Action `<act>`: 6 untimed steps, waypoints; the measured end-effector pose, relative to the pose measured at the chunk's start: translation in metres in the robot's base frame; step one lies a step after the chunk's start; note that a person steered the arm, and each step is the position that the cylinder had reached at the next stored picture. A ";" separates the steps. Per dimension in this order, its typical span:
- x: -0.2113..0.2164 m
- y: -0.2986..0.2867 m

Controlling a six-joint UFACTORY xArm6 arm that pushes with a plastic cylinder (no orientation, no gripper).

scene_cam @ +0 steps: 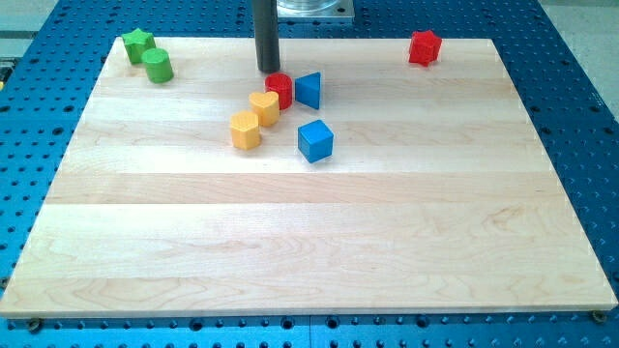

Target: Push the triangle into the yellow heart

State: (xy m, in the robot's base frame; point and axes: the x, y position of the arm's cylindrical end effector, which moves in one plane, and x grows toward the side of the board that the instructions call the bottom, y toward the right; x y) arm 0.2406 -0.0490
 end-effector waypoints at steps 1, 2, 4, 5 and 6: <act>0.010 0.076; 0.046 0.084; 0.080 0.082; 0.098 0.056; 0.111 0.049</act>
